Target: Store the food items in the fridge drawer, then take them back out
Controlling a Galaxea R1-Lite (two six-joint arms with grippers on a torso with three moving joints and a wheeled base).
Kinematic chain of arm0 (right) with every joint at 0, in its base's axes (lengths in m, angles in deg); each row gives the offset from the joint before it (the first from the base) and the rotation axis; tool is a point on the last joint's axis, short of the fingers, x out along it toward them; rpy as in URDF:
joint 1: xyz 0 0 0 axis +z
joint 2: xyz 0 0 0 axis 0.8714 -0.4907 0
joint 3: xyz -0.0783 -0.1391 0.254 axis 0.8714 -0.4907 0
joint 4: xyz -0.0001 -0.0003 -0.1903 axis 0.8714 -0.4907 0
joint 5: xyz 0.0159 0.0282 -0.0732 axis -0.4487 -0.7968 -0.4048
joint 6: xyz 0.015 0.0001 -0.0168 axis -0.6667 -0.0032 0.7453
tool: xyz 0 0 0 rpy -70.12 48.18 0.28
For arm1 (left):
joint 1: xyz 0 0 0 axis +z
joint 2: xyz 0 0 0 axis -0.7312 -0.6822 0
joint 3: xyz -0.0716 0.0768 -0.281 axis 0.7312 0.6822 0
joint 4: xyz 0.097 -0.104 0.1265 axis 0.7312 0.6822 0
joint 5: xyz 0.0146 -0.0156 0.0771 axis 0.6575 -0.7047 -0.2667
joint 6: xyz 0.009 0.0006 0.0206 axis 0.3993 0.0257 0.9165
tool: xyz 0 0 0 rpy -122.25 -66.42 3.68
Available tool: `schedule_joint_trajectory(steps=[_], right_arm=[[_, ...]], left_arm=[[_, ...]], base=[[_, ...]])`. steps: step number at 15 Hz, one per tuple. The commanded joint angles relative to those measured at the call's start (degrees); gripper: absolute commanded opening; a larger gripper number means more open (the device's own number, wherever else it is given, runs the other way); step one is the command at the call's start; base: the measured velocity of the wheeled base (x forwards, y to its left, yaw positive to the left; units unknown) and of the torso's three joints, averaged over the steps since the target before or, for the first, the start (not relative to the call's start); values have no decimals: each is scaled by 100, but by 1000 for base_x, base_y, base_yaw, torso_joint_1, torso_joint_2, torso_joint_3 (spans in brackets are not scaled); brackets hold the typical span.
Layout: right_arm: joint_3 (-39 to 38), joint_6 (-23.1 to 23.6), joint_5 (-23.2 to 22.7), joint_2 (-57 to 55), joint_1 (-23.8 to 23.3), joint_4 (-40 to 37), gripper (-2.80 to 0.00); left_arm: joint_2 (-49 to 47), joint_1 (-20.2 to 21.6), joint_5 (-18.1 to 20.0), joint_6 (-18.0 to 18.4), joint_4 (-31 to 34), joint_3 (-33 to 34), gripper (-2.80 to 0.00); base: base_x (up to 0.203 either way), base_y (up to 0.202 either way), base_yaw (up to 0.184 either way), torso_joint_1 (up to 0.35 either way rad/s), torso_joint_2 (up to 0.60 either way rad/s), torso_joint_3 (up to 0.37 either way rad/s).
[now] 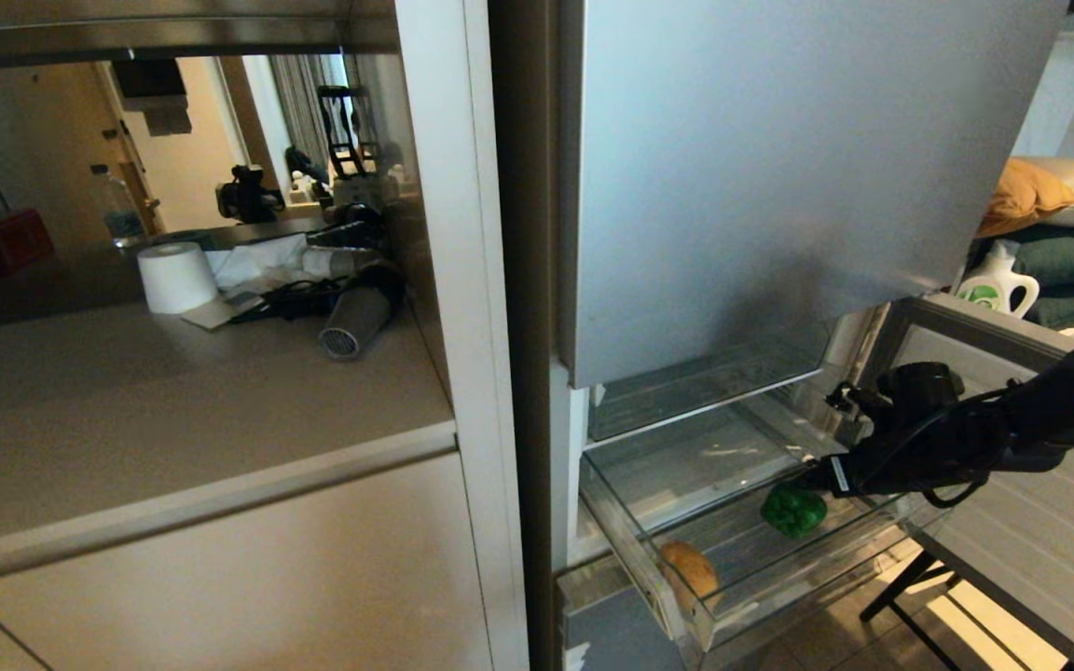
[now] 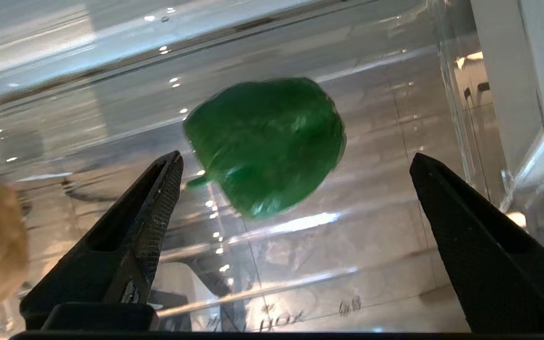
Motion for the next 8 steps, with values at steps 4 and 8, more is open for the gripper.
schedule_joint_trajectory(steps=[4,8], right_arm=[[479,108,-240,-306,0,-540,0],[667,252,-315,-461,8,-725,0]], left_arm=[[-4,1,-1,1,-2,62,-280],[-4,1,-1,1,-2,62,-280]], base=[[0,0,0,0,0,0],[0,0,0,0,0,0]])
